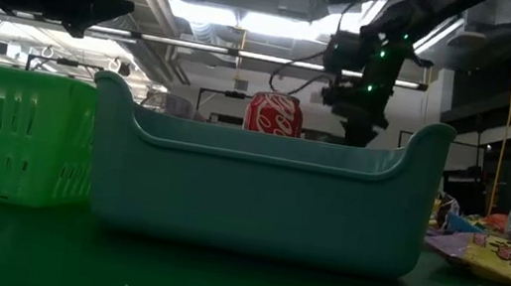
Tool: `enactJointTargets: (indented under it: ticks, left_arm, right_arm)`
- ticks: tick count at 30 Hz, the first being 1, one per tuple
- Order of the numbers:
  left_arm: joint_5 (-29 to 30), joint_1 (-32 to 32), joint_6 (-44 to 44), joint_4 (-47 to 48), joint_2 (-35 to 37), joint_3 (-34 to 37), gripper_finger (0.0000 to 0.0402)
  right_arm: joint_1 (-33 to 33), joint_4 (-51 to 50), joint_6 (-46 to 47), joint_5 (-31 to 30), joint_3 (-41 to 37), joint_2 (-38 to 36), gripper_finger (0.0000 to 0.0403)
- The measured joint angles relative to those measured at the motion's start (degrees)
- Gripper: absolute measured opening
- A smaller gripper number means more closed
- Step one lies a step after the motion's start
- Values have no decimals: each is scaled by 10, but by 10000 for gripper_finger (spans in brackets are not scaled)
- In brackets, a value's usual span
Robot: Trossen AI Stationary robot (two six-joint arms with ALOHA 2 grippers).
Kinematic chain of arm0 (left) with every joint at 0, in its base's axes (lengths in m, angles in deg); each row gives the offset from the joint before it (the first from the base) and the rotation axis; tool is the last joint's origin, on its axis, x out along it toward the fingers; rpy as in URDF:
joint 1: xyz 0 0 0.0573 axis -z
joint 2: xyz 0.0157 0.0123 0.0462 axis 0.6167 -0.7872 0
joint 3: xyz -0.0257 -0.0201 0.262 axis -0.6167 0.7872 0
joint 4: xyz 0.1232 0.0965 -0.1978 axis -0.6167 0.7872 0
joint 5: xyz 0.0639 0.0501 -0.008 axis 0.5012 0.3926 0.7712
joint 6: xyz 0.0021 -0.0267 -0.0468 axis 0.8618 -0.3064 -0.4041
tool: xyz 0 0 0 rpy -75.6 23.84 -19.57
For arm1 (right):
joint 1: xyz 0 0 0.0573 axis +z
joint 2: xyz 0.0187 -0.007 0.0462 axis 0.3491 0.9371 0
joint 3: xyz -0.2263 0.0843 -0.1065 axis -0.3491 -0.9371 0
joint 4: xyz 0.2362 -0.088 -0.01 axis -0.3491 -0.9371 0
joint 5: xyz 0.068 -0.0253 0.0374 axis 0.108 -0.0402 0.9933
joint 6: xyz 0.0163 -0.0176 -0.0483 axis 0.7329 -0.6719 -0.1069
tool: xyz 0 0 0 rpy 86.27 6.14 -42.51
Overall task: Sort candy
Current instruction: Put the violet candy into the white bin
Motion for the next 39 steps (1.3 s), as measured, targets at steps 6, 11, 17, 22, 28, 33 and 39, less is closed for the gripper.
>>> enactJointTargets:
  ticks: [6, 11, 17, 22, 28, 33, 39]
  left_arm:
    - [0, 0, 0, 0, 0, 0, 178]
    - [0, 0, 0, 0, 0, 0, 178]
    - [0, 0, 0, 0, 0, 0, 178]
    - [0, 0, 0, 0, 0, 0, 178]
    - [0, 0, 0, 0, 0, 0, 178]
    - [0, 0, 0, 2, 0, 0, 178]
    - [0, 0, 0, 3, 0, 0, 178]
  right_arm:
    - [16, 5, 28, 1, 0, -57, 2]
    - [65, 45, 29, 17, 1, -81, 2]
    - [140, 161, 29, 44, 1, -69, 1]
    - [192, 272, 28, 48, 1, -41, 6]
    - [222, 379, -1, 48, 1, 8, 7]
    - [234, 447, -1, 48, 1, 52, 7]
    - [238, 509, -1, 53, 1, 88, 8]
